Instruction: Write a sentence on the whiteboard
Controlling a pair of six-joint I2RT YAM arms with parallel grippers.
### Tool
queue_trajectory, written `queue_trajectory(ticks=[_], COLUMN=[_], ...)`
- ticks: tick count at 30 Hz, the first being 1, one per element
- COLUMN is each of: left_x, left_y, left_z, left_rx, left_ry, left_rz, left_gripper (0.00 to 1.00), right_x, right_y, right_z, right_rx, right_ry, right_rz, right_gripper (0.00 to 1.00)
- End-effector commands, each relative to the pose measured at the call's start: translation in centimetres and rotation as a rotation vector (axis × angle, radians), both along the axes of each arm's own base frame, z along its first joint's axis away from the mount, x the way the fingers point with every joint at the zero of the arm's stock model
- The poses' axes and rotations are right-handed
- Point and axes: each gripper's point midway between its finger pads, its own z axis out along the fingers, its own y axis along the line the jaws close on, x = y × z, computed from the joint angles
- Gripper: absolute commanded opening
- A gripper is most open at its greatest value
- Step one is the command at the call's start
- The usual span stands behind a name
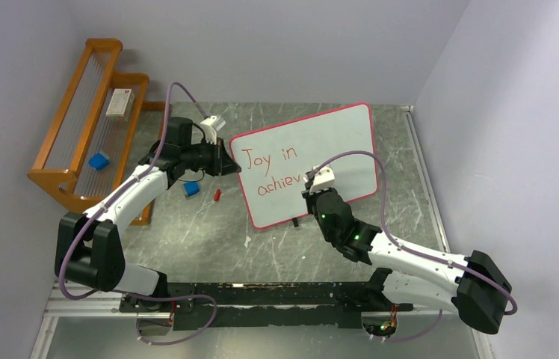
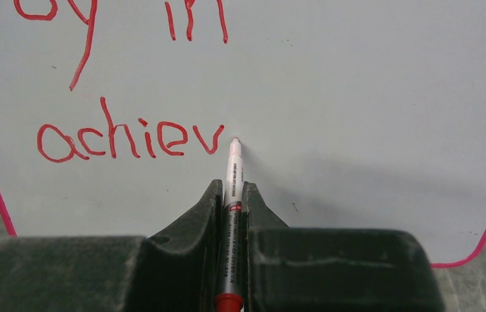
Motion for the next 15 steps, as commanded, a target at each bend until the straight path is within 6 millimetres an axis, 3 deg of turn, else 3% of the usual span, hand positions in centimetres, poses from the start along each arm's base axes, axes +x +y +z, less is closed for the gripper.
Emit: queue_trajectory(ticks=[1, 15], left_x=[1.32, 1.31], left_y=[2.07, 2.13], left_z=[-2.61, -2.68], left_rx=[0.115, 0.118], left_ry=[-0.004, -0.002], left_rz=[0.076, 0.077], left_gripper=[0.05, 0.05], right_x=[0.46, 0.77], right_y=[-1.10, -1.70], right_z=[0.24, 0.75], right_rx=[0.017, 0.028], right_ry=[-0.008, -0.026], right_rz=[-0.055, -0.090], right_gripper=[0.00, 0.00])
